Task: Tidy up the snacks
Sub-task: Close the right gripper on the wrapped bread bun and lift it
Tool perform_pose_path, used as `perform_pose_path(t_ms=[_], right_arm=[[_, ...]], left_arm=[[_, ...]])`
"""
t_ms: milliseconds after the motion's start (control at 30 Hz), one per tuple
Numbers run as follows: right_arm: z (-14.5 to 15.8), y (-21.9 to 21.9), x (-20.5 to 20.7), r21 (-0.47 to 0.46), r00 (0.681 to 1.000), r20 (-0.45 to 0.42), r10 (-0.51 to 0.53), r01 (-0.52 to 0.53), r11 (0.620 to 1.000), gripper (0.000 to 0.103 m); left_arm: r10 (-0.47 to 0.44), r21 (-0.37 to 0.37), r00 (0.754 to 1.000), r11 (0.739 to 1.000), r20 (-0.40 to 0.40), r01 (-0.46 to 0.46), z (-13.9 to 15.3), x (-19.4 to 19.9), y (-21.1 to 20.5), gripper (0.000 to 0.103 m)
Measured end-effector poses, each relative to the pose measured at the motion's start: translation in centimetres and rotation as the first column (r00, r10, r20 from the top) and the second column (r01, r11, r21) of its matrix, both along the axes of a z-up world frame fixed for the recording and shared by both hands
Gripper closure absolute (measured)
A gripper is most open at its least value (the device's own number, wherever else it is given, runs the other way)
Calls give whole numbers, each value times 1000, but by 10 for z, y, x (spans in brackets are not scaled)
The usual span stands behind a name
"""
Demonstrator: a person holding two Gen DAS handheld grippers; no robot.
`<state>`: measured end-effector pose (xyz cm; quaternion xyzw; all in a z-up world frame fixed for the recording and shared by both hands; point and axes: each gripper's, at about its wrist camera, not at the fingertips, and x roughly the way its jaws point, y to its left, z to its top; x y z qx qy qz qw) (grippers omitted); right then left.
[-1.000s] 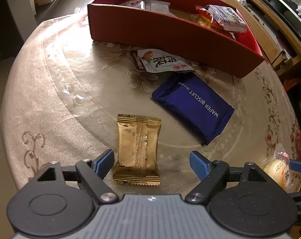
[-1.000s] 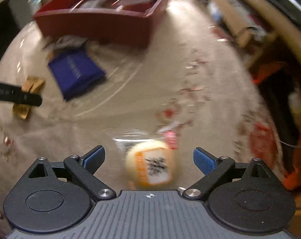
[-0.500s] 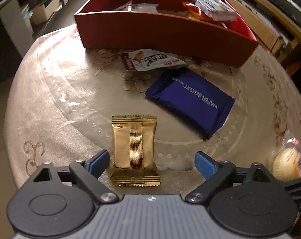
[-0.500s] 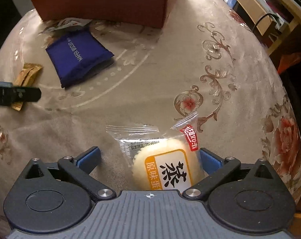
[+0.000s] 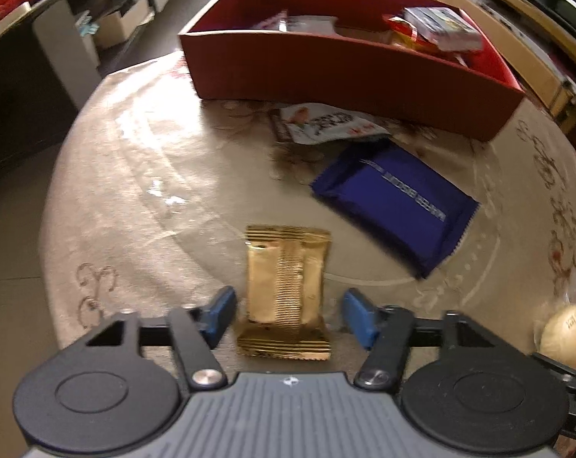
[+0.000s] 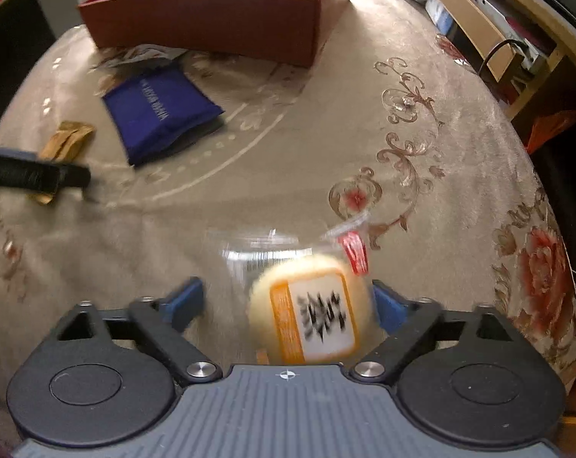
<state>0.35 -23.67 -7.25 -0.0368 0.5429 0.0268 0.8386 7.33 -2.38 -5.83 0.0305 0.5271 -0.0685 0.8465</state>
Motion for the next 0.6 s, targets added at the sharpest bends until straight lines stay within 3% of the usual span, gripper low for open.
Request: perform_pose_path(t_ms=[67, 267, 600], right_arm=[[4, -2, -8, 7, 1000, 1, -11, 11, 1000, 36], [9, 6, -14, -33, 999, 25, -28, 29, 999, 38], [30, 21, -12, 23, 995, 91, -45, 43, 999, 38]], left_arm=[[4, -5, 1000, 1000, -4, -4, 2, -1, 2, 63], [26, -7, 1000, 1000, -17, -26, 4, 4, 5, 65], [-12, -28, 1000, 1000, 18, 12, 20, -15, 9, 65]])
